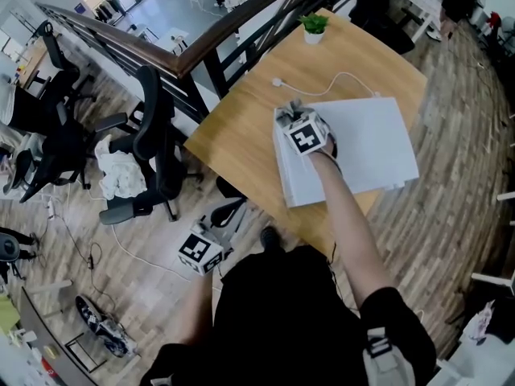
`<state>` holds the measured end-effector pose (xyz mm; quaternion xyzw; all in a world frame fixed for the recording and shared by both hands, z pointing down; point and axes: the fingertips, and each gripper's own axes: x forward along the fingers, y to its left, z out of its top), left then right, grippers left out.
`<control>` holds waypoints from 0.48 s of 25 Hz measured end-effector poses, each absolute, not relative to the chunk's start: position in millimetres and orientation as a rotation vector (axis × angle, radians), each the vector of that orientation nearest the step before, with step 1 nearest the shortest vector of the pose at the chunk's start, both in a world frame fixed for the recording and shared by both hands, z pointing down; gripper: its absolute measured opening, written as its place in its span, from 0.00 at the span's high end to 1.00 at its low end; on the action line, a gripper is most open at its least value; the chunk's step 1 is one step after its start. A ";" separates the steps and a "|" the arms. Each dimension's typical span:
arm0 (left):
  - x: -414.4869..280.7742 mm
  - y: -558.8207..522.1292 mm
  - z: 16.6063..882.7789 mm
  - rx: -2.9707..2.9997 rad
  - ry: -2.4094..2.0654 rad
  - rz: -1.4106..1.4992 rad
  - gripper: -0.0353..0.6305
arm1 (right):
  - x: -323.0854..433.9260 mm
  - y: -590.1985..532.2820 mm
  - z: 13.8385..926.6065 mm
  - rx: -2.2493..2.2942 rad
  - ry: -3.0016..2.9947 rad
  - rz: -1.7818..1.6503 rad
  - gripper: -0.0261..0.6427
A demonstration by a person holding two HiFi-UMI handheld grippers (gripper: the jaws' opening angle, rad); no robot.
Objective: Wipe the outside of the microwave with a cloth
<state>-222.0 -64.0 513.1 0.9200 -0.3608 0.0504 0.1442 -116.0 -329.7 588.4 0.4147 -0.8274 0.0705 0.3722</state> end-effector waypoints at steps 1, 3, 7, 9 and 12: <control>-221.4 -65.1 513.6 2.654 -1.036 0.144 0.94 | -117.1 -329.0 589.6 1.058 -2.121 0.184 0.93; -221.3 -66.5 514.8 2.657 -1.029 0.144 0.94 | -120.3 -327.1 592.2 1.050 -2.122 0.181 0.93; -220.4 -67.0 514.2 2.663 -1.017 0.141 0.94 | -122.8 -324.5 591.1 1.049 -2.122 0.160 0.93; -221.0 -67.0 513.5 2.661 -1.016 0.143 0.94 | -123.6 -324.3 590.0 1.047 -2.122 0.164 0.93; -222.2 -67.5 514.0 2.662 -1.015 0.143 0.94 | -126.8 -323.4 590.7 1.038 -2.126 0.164 0.93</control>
